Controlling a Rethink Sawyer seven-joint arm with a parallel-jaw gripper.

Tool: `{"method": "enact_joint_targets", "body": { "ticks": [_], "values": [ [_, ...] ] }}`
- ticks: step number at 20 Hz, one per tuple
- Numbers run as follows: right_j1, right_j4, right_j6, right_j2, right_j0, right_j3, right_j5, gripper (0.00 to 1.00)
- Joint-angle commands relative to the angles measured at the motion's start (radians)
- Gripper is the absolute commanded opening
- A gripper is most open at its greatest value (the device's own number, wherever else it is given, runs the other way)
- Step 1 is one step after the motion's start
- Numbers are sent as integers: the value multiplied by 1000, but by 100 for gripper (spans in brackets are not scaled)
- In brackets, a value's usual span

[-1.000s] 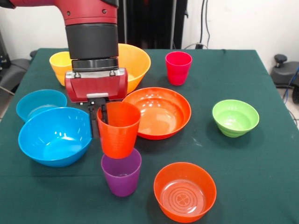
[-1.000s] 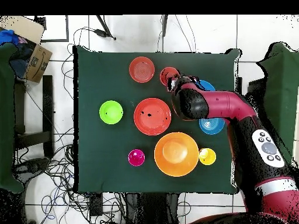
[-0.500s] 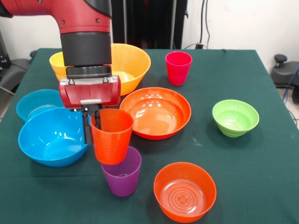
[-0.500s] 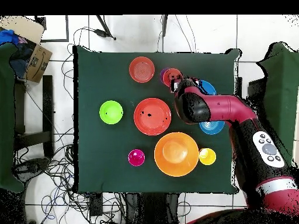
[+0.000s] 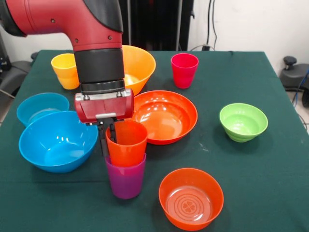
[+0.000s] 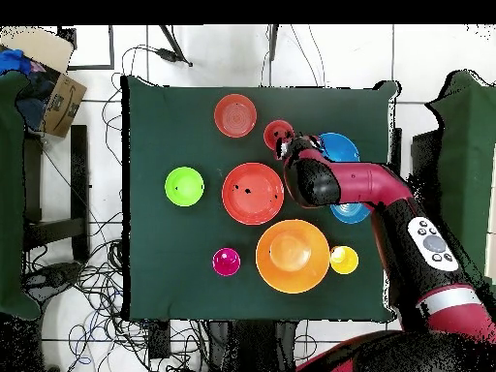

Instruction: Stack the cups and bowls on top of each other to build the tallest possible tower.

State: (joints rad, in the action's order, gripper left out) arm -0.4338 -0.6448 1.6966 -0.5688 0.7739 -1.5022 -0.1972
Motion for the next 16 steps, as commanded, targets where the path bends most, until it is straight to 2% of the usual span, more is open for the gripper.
{"method": "enact_joint_targets", "body": {
  "ticks": [1, 8, 16],
  "values": [
    [34, -71, -30, -34, -31, 52, 33, 0],
    [53, -78, -41, -43, -38, 82, 49, 0],
    [56, -56, -40, -40, -72, 147, 17, 0]
  ]
}}
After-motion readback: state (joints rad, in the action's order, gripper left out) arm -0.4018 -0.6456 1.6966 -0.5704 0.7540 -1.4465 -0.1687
